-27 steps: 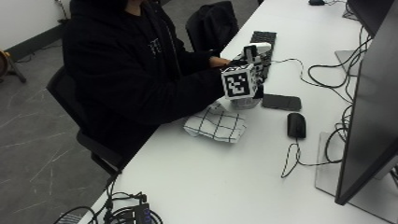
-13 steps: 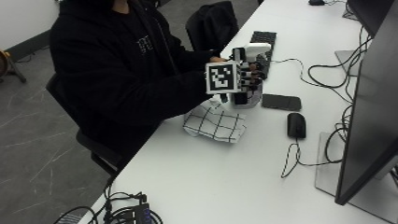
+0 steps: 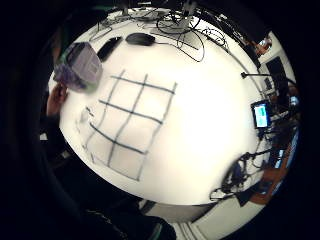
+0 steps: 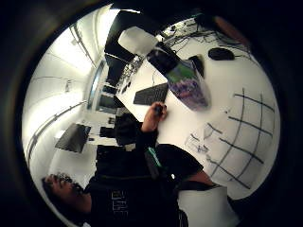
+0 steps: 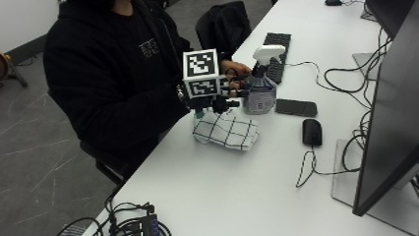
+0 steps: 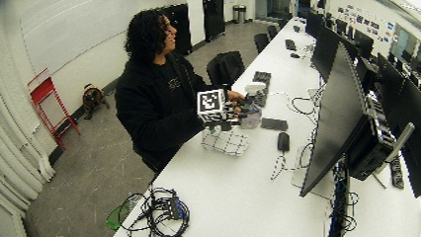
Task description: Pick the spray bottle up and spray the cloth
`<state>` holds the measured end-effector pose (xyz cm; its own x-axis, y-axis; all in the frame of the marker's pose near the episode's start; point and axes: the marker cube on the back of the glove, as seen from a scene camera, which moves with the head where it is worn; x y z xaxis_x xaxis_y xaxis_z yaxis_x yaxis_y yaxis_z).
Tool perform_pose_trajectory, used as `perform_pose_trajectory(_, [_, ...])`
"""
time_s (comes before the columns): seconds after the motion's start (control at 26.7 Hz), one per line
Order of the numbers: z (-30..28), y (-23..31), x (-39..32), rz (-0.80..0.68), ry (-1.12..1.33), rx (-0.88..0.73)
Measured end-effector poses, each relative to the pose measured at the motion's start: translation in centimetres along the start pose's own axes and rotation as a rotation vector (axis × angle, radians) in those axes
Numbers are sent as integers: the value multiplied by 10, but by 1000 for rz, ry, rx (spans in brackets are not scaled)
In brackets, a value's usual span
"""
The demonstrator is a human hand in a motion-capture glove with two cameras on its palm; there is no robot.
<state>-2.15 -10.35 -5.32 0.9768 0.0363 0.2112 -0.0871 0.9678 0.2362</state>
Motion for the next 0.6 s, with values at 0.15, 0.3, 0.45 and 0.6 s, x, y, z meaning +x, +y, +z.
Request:
perform_pose_trajectory(0.15, [0, 28, 4, -38, 126, -139])
perform_pose_trajectory(0.3, [7, 49, 10, -42, 159, -179])
perform_pose_trajectory(0.45, [20, 60, 14, -37, 150, -179])
perform_pose_trajectory(0.6, [28, 66, 14, -35, 143, -184])
